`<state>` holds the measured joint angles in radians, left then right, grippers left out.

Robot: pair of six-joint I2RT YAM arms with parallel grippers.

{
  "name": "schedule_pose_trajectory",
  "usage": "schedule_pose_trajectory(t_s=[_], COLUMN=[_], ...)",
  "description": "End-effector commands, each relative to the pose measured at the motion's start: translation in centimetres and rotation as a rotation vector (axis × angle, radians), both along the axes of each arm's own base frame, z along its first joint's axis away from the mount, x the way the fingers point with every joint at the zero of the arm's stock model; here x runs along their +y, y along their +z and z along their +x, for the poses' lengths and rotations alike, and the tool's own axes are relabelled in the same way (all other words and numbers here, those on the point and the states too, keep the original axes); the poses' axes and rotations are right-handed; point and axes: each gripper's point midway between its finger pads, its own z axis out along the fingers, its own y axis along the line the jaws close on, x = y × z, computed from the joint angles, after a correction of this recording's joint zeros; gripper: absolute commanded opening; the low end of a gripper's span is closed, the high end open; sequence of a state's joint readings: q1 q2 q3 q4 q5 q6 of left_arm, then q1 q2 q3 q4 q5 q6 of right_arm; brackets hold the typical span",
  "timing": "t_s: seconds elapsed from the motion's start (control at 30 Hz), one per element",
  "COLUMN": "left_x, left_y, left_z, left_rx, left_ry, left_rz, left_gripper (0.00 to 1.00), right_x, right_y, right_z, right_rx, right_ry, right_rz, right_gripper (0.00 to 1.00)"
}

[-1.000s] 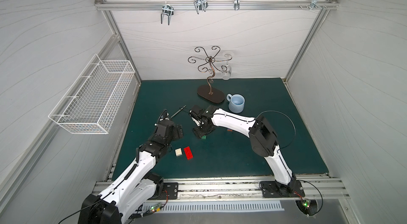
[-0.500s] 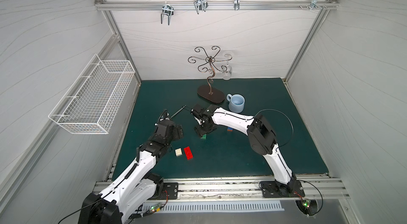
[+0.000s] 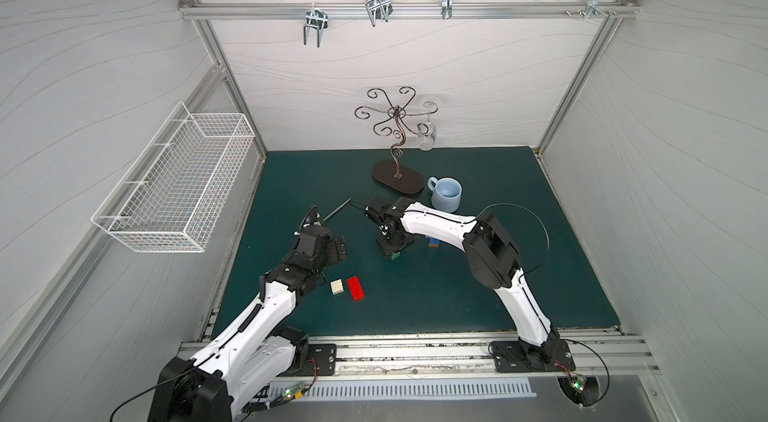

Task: Assemble a spoon with lego
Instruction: Pick up the lego brick from the center of the board.

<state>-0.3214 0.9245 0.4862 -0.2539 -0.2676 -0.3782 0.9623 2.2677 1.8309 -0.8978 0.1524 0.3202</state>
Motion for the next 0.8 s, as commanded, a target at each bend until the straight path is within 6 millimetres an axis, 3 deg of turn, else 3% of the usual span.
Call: schedule_pose_trajectory(t_s=[0.0,0.3,0.63,0.77], left_x=[-0.5,-0.5,-0.4,-0.5], left_y=[2.3,2.1,2.0,2.1], left_z=[1.4,1.4,1.4,1.3], left_rx=[-0.069,-0.058,-0.051,-0.046], left_ry=[0.002,-0.004,0.0,-0.007], left_rz=[-0.032,-0.028,-0.022,-0.02], left_gripper=[1.0,1.0,1.0,1.0], right_x=[0.5,1.1,1.5,1.5], right_y=[1.6,1.8,2.2,3.3], right_z=[0.2,0.5,0.3,0.2], right_rx=[-0.017,-0.026,-0.047,-0.062], right_ry=[0.027,0.043,0.068,0.073], right_rz=[0.045,0.056,0.051,0.059], right_gripper=[0.54,0.51,0.37,0.3])
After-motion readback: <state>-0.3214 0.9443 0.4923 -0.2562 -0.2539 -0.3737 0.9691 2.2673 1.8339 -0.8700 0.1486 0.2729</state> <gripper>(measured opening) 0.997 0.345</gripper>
